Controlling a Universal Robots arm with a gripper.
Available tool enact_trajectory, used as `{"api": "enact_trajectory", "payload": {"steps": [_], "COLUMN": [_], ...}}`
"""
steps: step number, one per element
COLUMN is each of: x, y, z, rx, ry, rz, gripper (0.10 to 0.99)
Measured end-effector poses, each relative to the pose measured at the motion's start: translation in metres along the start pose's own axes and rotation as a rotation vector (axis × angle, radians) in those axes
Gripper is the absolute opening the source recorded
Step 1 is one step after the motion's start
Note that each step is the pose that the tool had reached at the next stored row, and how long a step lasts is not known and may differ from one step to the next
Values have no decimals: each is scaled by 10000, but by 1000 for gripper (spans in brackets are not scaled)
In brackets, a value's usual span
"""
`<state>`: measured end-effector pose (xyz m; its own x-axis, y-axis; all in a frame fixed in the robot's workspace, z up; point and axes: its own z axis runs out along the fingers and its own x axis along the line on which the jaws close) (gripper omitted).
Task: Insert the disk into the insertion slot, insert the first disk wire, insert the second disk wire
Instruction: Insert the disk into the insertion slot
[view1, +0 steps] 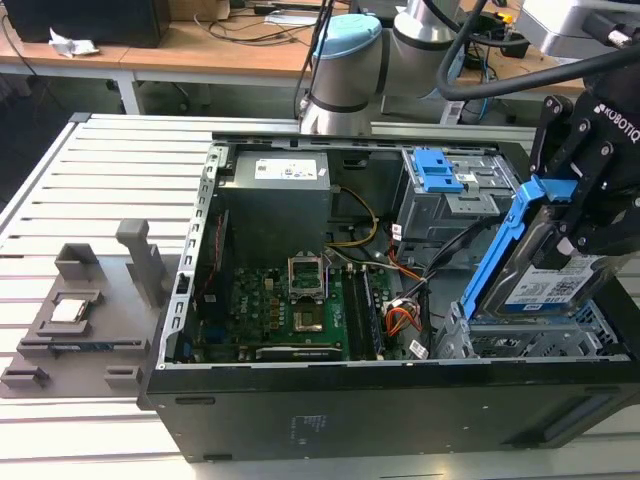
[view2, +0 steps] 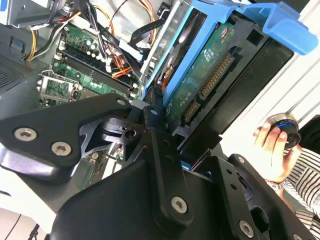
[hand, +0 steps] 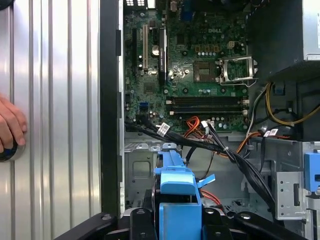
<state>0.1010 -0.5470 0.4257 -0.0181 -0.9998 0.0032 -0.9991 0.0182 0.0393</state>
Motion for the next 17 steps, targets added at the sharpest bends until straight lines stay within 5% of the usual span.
{"api": "enact_trajectory", "payload": {"steps": [17], "x": [-37], "y": [-11], "z": [206], "rx": [0], "ry": [14], "rz": [1], "gripper": [361]}}
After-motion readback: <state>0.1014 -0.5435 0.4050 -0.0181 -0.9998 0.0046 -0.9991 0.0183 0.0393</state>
